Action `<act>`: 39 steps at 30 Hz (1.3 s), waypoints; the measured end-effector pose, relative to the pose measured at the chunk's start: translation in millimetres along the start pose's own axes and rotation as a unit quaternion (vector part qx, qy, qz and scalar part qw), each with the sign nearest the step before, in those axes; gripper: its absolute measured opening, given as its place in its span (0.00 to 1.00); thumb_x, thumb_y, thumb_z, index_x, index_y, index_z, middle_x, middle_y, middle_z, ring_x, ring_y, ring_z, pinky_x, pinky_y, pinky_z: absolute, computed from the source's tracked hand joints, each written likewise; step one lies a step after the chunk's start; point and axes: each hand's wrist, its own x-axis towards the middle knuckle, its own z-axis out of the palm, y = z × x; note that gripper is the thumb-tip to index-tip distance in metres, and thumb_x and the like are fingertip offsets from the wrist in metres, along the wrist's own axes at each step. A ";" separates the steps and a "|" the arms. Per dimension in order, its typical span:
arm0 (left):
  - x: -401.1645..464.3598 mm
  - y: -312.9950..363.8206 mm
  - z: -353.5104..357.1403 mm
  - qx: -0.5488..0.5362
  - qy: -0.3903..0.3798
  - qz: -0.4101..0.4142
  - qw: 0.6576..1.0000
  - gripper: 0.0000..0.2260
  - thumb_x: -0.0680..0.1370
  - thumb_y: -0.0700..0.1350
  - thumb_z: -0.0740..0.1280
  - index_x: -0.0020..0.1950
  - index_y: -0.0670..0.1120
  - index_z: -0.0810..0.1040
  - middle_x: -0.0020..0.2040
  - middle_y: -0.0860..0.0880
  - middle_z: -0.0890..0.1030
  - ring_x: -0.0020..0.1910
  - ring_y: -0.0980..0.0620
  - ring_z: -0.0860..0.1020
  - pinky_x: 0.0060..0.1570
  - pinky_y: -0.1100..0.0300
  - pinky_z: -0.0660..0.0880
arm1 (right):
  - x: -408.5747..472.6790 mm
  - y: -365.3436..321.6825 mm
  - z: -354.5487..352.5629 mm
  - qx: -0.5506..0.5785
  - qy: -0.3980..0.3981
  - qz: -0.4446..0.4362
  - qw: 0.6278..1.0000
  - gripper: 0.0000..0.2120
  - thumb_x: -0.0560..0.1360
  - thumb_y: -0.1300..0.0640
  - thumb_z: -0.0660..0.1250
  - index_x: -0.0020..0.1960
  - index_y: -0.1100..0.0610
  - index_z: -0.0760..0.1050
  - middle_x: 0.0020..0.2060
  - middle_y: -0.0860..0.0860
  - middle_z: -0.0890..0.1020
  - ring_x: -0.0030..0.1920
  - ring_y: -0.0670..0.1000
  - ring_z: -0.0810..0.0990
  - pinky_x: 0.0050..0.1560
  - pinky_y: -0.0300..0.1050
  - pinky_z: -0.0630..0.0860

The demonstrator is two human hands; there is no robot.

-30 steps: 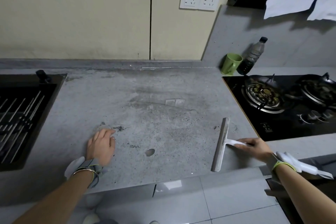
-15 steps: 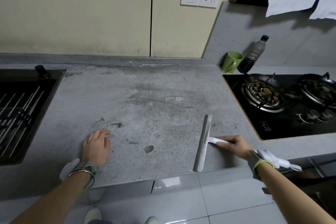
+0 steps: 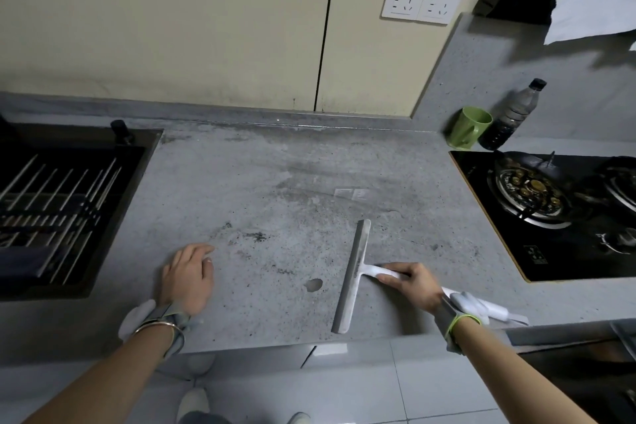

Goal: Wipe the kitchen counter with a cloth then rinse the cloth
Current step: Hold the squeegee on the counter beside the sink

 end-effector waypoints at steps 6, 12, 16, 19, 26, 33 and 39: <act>11.1 -34.2 -13.2 -0.003 0.009 -0.016 1.000 0.13 0.80 0.38 0.59 0.63 0.42 0.76 0.64 0.44 0.75 0.65 0.43 0.71 0.62 0.53 0.64 | 2.3 -38.9 29.7 -0.038 0.004 -0.007 0.999 0.15 0.72 0.41 0.68 0.57 0.42 0.79 0.58 0.44 0.81 0.63 0.50 0.74 0.69 0.49 0.64; 32.2 -76.9 -24.9 -0.028 0.020 -0.036 0.999 0.12 0.79 0.37 0.61 0.61 0.41 0.77 0.62 0.43 0.76 0.64 0.42 0.71 0.61 0.51 0.66 | 6.5 -82.0 59.6 -0.039 0.010 -0.014 0.999 0.14 0.72 0.41 0.68 0.56 0.41 0.79 0.58 0.44 0.81 0.62 0.50 0.75 0.68 0.50 0.64; 47.7 -99.6 -32.1 -0.034 0.026 -0.041 0.998 0.12 0.78 0.37 0.61 0.61 0.41 0.77 0.63 0.43 0.76 0.65 0.43 0.70 0.61 0.50 0.65 | 10.4 -105.1 74.6 -0.055 0.016 -0.021 0.998 0.14 0.73 0.41 0.67 0.57 0.41 0.78 0.58 0.44 0.80 0.63 0.49 0.75 0.69 0.51 0.63; 55.7 -110.9 -34.7 -0.038 0.035 -0.034 0.998 0.12 0.78 0.36 0.61 0.60 0.41 0.78 0.62 0.43 0.76 0.63 0.42 0.72 0.58 0.50 0.65 | 13.6 -117.6 83.0 -0.058 0.009 -0.020 0.998 0.14 0.73 0.41 0.66 0.58 0.40 0.77 0.58 0.44 0.80 0.63 0.49 0.74 0.69 0.51 0.62; 84.2 -157.6 -49.2 -0.032 0.031 -0.035 0.998 0.13 0.78 0.37 0.61 0.61 0.42 0.77 0.63 0.45 0.75 0.63 0.42 0.71 0.59 0.49 0.64 | 27.2 -159.0 110.9 -0.078 -0.006 -0.026 0.997 0.10 0.74 0.41 0.65 0.55 0.34 0.75 0.59 0.42 0.80 0.62 0.48 0.74 0.65 0.46 0.61; 100.5 -196.3 -58.0 -0.015 0.006 -0.073 0.997 0.16 0.81 0.42 0.57 0.68 0.44 0.71 0.69 0.47 0.70 0.69 0.46 0.65 0.65 0.49 0.61 | 37.7 -185.4 138.8 -0.095 -0.007 -0.015 0.995 0.15 0.73 0.40 0.65 0.59 0.40 0.76 0.60 0.44 0.79 0.62 0.50 0.74 0.66 0.48 0.63; 107.8 -222.6 -61.4 -0.013 -0.027 -0.096 0.995 0.18 0.82 0.44 0.55 0.72 0.45 0.66 0.73 0.50 0.65 0.72 0.48 0.61 0.67 0.51 0.59 | 41.7 -211.1 167.2 -0.077 -0.022 -0.024 0.996 0.16 0.73 0.42 0.67 0.58 0.43 0.77 0.59 0.46 0.79 0.61 0.51 0.74 0.66 0.50 0.65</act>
